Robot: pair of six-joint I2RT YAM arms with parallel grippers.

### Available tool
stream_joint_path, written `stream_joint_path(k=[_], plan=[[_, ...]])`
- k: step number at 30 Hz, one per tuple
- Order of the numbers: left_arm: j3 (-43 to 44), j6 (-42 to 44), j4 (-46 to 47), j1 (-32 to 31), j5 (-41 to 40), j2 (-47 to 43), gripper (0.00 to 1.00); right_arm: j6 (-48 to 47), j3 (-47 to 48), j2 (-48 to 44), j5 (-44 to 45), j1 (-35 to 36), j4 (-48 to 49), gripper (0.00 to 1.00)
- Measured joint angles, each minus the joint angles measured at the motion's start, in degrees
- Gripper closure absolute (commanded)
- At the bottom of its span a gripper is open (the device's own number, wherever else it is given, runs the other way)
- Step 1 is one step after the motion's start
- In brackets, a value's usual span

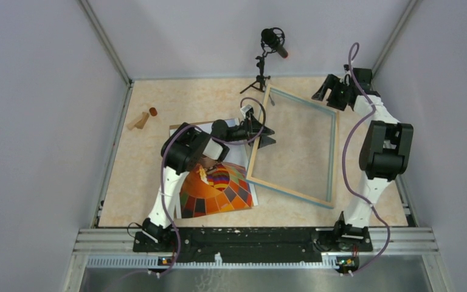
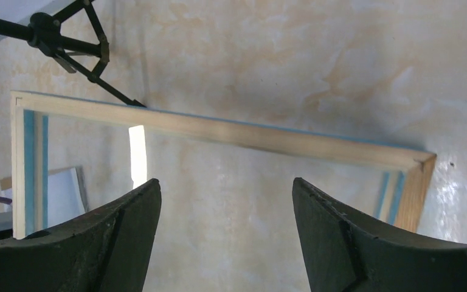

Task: Put the photo into the frame
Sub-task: Adjust the photo frame item on the photo frame.

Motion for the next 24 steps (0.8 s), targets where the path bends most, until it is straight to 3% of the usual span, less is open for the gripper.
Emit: stream_joint_path(k=[7, 24], plan=[[0.00, 0.00, -0.02, 0.26, -0.02, 0.00, 0.41, 1.16, 6.23, 6.58, -1.86, 1.03, 0.11, 0.24], [-0.13, -0.02, -0.46, 0.44, -0.07, 0.96, 0.42, 1.75, 9.25, 11.58, -3.04, 1.05, 0.37, 0.25]])
